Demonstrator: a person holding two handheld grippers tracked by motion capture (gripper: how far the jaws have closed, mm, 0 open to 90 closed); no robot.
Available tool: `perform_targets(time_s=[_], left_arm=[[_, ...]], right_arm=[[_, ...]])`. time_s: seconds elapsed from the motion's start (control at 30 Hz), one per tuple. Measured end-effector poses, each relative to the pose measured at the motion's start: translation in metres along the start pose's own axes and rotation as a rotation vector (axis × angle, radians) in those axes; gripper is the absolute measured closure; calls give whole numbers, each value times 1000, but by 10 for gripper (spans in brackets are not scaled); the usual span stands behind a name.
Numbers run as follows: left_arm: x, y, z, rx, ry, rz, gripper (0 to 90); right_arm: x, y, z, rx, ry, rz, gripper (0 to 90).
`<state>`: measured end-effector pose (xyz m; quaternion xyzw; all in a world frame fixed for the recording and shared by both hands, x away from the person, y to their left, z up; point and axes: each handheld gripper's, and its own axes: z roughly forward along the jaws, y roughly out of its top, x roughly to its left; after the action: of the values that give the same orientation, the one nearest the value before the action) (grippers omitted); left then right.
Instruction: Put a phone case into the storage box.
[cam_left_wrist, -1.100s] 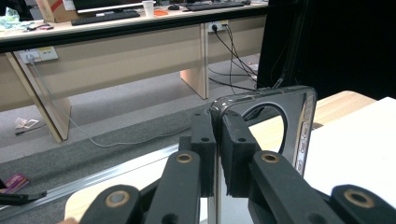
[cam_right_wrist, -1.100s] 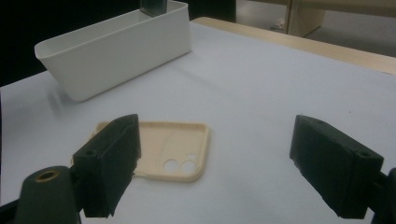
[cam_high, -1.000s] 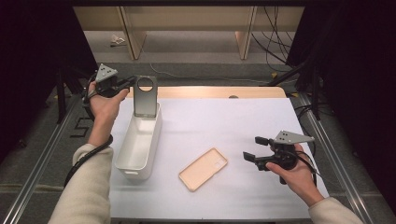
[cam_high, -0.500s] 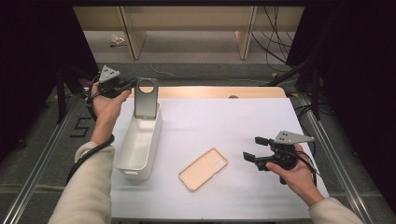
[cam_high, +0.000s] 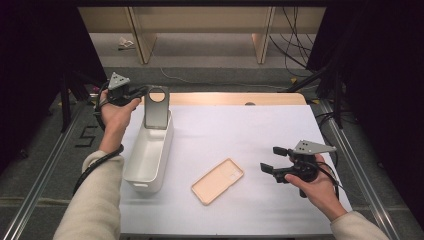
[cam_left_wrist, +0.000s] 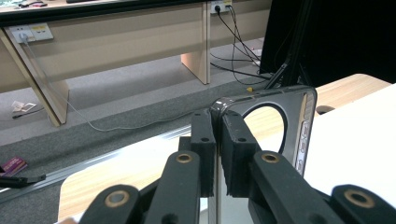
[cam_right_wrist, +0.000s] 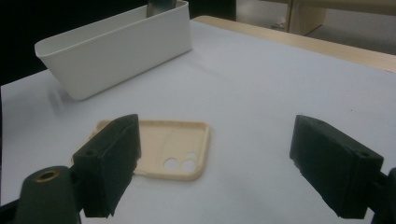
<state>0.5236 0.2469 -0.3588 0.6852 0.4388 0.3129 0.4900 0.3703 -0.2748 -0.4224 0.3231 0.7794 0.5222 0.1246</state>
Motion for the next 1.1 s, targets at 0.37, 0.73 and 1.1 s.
perform_targets(time_s=[0.37, 0.73, 1.1], left_arm=[[2, -8, 4, 15, 6, -19, 837], [4, -13, 8, 36, 12, -26, 830], [5, -19, 12, 60, 18, -33, 821]], right_arm=[[0, 0, 0, 0, 1, -1, 172], [0, 0, 1, 2, 2, 0, 172], [0, -1, 1, 3, 3, 0, 172]])
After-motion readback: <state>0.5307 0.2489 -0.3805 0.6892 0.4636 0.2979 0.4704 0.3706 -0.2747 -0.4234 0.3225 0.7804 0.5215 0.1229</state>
